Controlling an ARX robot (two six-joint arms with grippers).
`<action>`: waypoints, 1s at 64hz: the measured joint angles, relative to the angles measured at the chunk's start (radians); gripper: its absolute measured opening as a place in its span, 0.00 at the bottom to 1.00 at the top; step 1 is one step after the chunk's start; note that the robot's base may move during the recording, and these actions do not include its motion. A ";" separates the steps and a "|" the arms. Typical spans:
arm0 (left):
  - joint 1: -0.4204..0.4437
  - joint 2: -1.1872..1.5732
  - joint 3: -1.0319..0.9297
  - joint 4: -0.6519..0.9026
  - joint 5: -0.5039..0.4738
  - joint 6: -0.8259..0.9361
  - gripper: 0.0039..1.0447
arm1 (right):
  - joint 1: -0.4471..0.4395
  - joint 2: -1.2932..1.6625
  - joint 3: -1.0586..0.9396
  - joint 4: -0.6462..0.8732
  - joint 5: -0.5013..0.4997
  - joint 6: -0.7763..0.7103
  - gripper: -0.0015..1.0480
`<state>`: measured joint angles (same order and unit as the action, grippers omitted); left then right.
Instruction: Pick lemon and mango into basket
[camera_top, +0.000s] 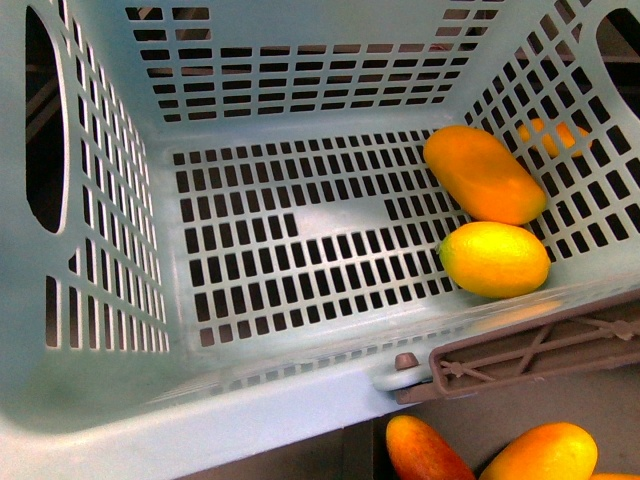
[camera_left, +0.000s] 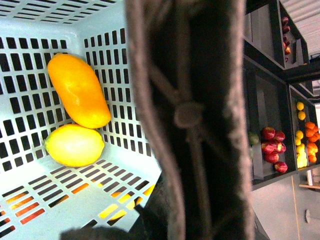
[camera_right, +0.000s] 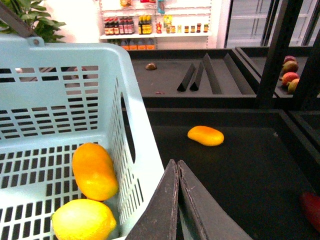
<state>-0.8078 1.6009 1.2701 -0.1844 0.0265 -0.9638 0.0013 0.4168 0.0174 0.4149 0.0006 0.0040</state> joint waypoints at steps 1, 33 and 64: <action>0.000 0.000 0.000 0.000 0.000 -0.001 0.04 | 0.000 -0.011 0.000 -0.009 0.000 0.000 0.02; 0.000 0.000 0.000 0.000 0.000 0.000 0.04 | 0.000 -0.207 0.000 -0.204 0.000 0.000 0.02; 0.000 0.000 0.000 0.000 0.001 -0.001 0.04 | 0.000 -0.409 0.000 -0.413 0.000 0.000 0.02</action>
<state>-0.8078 1.6009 1.2701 -0.1844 0.0277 -0.9649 0.0013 0.0074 0.0174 0.0017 0.0010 0.0036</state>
